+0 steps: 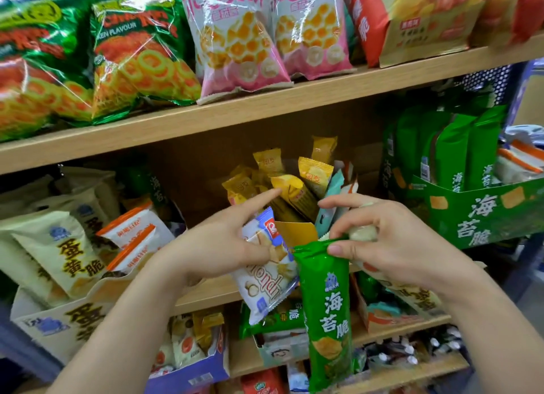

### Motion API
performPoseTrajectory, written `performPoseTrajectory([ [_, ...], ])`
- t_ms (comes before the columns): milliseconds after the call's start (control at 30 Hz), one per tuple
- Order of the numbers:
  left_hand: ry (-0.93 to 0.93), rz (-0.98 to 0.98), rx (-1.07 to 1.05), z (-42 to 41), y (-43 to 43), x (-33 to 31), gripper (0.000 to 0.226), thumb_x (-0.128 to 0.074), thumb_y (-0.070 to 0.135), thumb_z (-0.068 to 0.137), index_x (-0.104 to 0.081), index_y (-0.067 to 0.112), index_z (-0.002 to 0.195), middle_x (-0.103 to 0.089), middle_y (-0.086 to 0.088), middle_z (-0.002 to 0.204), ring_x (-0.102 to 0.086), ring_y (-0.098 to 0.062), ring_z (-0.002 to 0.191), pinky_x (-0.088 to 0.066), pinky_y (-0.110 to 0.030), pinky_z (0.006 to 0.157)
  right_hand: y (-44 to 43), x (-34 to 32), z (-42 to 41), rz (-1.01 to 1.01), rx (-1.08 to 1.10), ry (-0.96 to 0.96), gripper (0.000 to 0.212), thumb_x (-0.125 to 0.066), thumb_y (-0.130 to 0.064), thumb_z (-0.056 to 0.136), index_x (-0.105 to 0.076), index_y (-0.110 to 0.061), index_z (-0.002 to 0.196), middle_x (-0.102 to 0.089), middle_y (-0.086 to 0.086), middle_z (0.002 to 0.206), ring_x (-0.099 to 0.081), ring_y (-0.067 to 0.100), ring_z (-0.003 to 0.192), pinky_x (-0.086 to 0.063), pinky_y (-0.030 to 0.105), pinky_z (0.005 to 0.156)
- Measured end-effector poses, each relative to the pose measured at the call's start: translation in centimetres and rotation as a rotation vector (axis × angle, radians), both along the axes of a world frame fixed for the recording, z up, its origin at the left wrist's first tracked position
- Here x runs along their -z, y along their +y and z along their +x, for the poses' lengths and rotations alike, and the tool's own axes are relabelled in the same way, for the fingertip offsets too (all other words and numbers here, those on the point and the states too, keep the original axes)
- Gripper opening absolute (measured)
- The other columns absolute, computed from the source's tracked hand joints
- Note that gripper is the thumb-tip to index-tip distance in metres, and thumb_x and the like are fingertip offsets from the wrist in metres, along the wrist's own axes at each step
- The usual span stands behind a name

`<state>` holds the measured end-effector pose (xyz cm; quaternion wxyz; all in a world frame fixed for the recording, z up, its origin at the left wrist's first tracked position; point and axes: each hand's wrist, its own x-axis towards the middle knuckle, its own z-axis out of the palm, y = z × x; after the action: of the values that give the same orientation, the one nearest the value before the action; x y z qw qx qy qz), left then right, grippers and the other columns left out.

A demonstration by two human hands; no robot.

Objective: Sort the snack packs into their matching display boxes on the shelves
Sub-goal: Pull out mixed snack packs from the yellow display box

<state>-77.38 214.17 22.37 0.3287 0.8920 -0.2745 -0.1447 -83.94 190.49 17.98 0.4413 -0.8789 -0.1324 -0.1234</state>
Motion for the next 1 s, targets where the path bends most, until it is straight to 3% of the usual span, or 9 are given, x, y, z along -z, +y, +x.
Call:
performPoseTrajectory([
  [167,0.037,-0.36,-0.115,-1.7,1.3,-0.6,0.071,-0.075,0.008,0.079,-0.049,0.05,0.13,-0.07,-0.006,0.108,-0.074,-0.021,0.086,-0.062,-0.04,0.068,-0.9,0.0,-0.7,0.167,-0.037,-0.02,0.007,-0.08,-0.028,0.068,-0.076,-0.024,0.073,-0.066,-0.022,0.119,-0.055,-0.01,0.115,-0.04,0.007,0.094],
  [267,-0.052,-0.518,-0.12,-2.9,1.2,-0.4,0.067,-0.066,0.022,0.081,-0.042,0.056,0.133,-0.06,0.004,0.119,-0.073,-0.017,0.09,-0.06,-0.031,0.062,-1.7,0.7,-1.4,0.309,-0.034,-0.049,0.015,-0.077,-0.027,0.064,-0.078,-0.015,0.073,-0.072,-0.013,0.107,-0.066,0.001,0.104,-0.05,0.015,0.088],
  [400,-0.215,-0.506,-0.015,-4.1,-0.1,1.1,0.038,-0.052,0.035,0.087,-0.058,0.055,0.119,-0.062,0.007,0.111,-0.069,-0.017,0.091,-0.059,-0.033,0.056,-2.5,1.9,-2.6,0.378,0.002,-0.095,0.015,-0.079,-0.029,0.07,-0.076,-0.015,0.072,-0.074,-0.001,0.095,-0.07,0.009,0.089,-0.053,0.018,0.078],
  [567,-0.426,-0.428,0.05,-4.4,-2.2,3.7,0.036,-0.048,0.029,0.096,-0.062,0.053,0.12,-0.049,0.02,0.117,-0.058,-0.006,0.11,-0.056,-0.025,0.082,-4.1,3.0,-4.5,0.432,0.104,-0.12,0.009,-0.081,-0.02,0.069,-0.074,-0.015,0.071,-0.073,0.001,0.09,-0.069,0.009,0.086,-0.051,0.017,0.077],
  [667,-0.584,-0.267,0.028,-5.3,-3.4,5.4,0.041,-0.051,0.017,0.097,-0.064,0.05,0.118,-0.043,0.017,0.123,-0.054,-0.006,0.11,-0.055,-0.028,0.082,-5.5,3.2,-4.8,0.387,0.131,-0.144,0.006,-0.078,-0.017,0.07,-0.073,-0.02,0.069,-0.072,-0.003,0.087,-0.068,0.007,0.085,-0.05,0.015,0.078],
  [733,-0.536,-0.192,0.014,-6.5,-4.8,5.7,0.033,-0.049,0.04,0.092,-0.06,0.055,0.12,-0.04,0.023,0.121,-0.053,-0.002,0.103,-0.053,-0.031,0.078,-6.3,3.0,-4.5,0.351,0.115,-0.16,0.01,-0.081,-0.018,0.073,-0.073,-0.019,0.068,-0.072,-0.003,0.089,-0.068,0.008,0.085,-0.05,0.016,0.079],
  [833,-0.378,-0.09,-0.024,-7.6,-7.8,6.7,0.05,-0.043,0.081,0.071,-0.051,0.065,0.118,-0.032,0.029,0.122,-0.041,0.009,0.117,-0.044,-0.018,0.093,-7.6,2.7,-3.7,0.324,0.068,-0.179,0.003,-0.076,-0.02,0.075,-0.073,-0.022,0.074,-0.071,-0.003,0.092,-0.068,0.011,0.09,-0.051,0.019,0.081],
  [933,-0.277,-0.201,-0.153,-8.0,-11.3,8.4,0.05,-0.056,0.081,0.06,-0.062,0.056,0.102,-0.039,0.029,0.116,-0.042,0.013,0.114,-0.036,-0.002,0.087,-8.9,2.7,-2.9,0.301,-0.002,-0.178,0.005,-0.076,-0.02,0.076,-0.073,-0.024,0.076,-0.07,-0.009,0.091,-0.067,0.009,0.091,-0.05,0.018,0.082],
  [1000,-0.217,-0.303,-0.242,-8.2,-13.3,9.3,0.049,-0.063,0.074,0.059,-0.071,0.043,0.096,-0.048,0.023,0.114,-0.05,0.01,0.108,-0.04,-0.005,0.088,-10.0,3.0,-2.5,0.254,-0.023,-0.148,0.008,-0.078,-0.018,0.079,-0.073,-0.023,0.079,-0.069,-0.011,0.089,-0.066,0.007,0.09,-0.049,0.017,0.081],
])
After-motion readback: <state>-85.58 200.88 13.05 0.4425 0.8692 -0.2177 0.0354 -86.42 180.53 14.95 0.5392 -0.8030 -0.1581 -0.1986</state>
